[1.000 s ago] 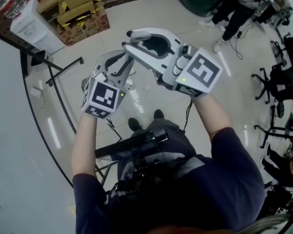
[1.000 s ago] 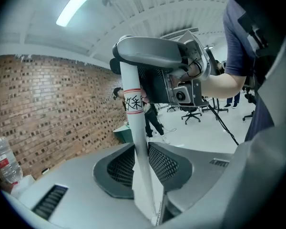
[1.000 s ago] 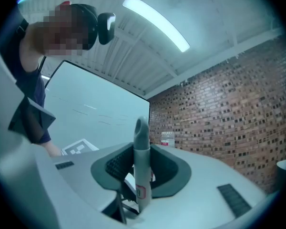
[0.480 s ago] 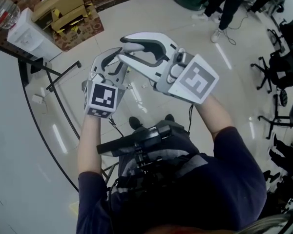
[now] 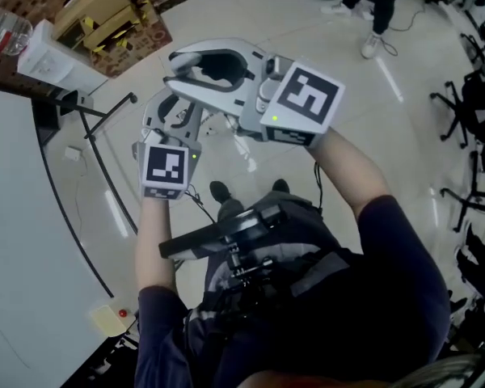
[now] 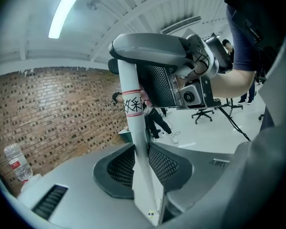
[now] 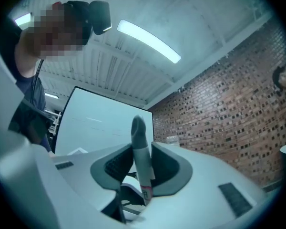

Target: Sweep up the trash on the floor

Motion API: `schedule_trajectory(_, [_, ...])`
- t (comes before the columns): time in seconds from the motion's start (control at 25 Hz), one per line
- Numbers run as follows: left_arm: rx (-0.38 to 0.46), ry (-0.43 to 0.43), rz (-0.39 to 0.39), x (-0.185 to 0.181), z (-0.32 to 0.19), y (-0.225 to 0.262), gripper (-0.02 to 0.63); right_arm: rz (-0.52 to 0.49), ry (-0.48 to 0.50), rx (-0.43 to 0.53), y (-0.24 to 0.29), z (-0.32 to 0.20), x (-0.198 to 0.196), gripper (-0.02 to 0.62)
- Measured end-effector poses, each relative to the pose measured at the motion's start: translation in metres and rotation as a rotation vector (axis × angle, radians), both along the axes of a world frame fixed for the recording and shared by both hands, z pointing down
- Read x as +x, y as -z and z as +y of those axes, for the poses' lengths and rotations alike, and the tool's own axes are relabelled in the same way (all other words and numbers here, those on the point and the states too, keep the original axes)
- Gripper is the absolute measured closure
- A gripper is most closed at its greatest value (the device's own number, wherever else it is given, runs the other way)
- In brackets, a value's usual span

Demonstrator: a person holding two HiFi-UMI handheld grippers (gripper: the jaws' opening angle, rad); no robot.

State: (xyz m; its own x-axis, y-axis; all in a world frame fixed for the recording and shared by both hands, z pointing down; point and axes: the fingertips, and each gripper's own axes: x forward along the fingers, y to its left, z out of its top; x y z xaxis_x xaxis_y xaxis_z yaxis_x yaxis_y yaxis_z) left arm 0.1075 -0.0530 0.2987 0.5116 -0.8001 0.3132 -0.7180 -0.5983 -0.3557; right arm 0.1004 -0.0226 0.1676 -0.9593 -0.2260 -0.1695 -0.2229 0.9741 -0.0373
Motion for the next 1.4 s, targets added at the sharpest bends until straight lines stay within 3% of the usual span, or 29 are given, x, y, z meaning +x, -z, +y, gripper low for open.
schedule_trajectory(0.16, [-0.031,0.063,-0.001,0.029,0.012,-0.011,0.514,0.038,0.11,-0.006,-0.012,0.009,0.027,0.465])
schedule_trajectory(0.36, [-0.051,0.097,0.001,0.04,0.017,-0.017,0.508,0.016,0.147,-0.009,-0.013,0.006,0.035,0.468])
schedule_trajectory(0.6, [-0.066,0.151,0.012,0.01,0.009,-0.024,0.5,0.056,0.171,0.003,-0.023,-0.008,0.004,0.476])
schedule_trajectory(0.8, [-0.074,0.145,0.085,-0.018,-0.003,-0.032,0.494,0.087,0.199,-0.041,-0.03,-0.026,-0.03,0.477])
schedule_trajectory(0.84, [-0.076,0.134,0.107,-0.023,-0.006,-0.035,0.439,0.096,0.213,-0.047,-0.033,-0.027,-0.038,0.477])
schedule_trajectory(0.88, [-0.081,0.122,0.135,-0.028,-0.008,-0.038,0.327,0.105,0.233,-0.05,-0.035,-0.026,-0.046,0.477])
schedule_trajectory(1.0, [-0.069,0.077,0.209,-0.044,-0.021,-0.038,0.319,0.125,0.309,-0.062,-0.039,-0.024,-0.071,0.477])
schedule_trajectory(1.24, [-0.064,-0.028,0.22,-0.079,-0.043,-0.047,0.397,0.178,0.428,-0.1,-0.043,-0.036,-0.119,0.477])
schedule_trajectory(1.4, [-0.074,-0.049,0.235,-0.11,-0.051,-0.057,0.529,0.193,0.477,-0.087,-0.047,-0.043,-0.154,0.477])
